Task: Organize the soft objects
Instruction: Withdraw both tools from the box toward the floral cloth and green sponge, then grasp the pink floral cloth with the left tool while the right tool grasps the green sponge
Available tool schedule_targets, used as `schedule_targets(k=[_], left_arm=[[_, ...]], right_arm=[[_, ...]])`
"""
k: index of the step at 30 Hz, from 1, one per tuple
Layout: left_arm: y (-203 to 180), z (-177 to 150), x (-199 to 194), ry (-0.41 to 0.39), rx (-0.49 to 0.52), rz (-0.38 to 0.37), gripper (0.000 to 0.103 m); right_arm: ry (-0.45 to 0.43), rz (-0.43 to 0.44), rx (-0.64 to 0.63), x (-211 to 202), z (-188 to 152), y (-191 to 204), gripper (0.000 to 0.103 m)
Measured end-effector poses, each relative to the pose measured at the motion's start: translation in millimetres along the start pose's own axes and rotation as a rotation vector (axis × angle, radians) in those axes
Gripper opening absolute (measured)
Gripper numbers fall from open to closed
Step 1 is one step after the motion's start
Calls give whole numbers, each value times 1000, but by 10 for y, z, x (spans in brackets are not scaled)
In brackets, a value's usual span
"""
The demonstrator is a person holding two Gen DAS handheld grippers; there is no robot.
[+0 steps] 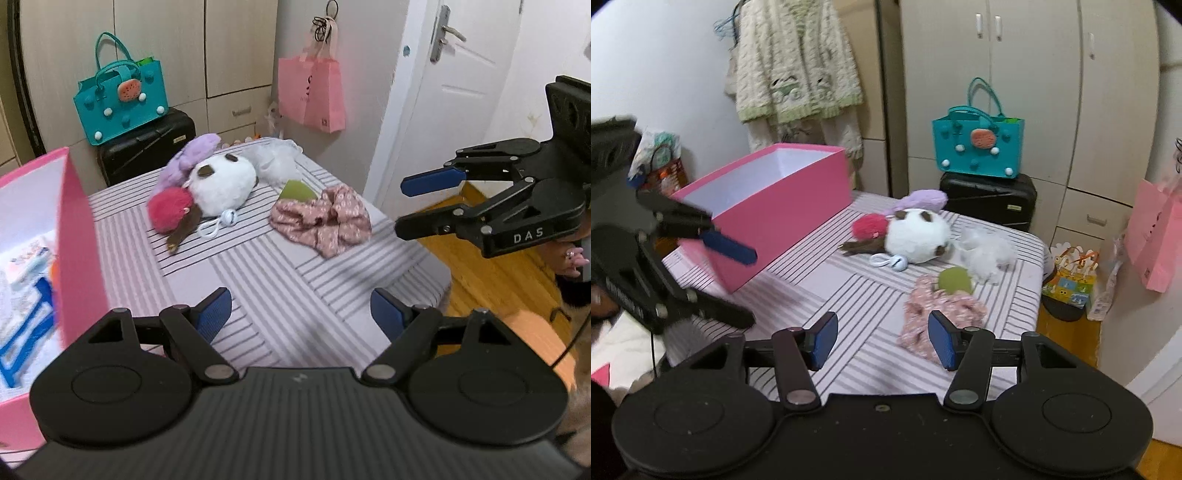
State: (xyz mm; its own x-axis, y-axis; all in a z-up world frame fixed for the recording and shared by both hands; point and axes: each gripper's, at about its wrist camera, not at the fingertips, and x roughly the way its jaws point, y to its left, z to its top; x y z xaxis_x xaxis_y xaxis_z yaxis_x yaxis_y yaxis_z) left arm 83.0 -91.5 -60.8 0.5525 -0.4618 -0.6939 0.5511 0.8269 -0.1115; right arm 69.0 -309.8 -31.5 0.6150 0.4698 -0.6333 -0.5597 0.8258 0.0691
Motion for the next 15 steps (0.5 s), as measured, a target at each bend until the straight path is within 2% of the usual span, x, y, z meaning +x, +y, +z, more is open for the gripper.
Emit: schedule_targets(k=[4,7,13,15], left_arm=[[-36,42,287,-23,-31,-30,82],[-103,65,484,-79,-46,-14,82],[-212,142,913,-97,-98,-21,82],[-245,158,1018,-119,-102,3,82]], right_arm=[[-35,-13,27,128,10,-216,63],[-63,-26,30,236,10,-360,65],[-107,-51,41,433,90,-621,67],[-111,-55,50,485,138,-703,67]])
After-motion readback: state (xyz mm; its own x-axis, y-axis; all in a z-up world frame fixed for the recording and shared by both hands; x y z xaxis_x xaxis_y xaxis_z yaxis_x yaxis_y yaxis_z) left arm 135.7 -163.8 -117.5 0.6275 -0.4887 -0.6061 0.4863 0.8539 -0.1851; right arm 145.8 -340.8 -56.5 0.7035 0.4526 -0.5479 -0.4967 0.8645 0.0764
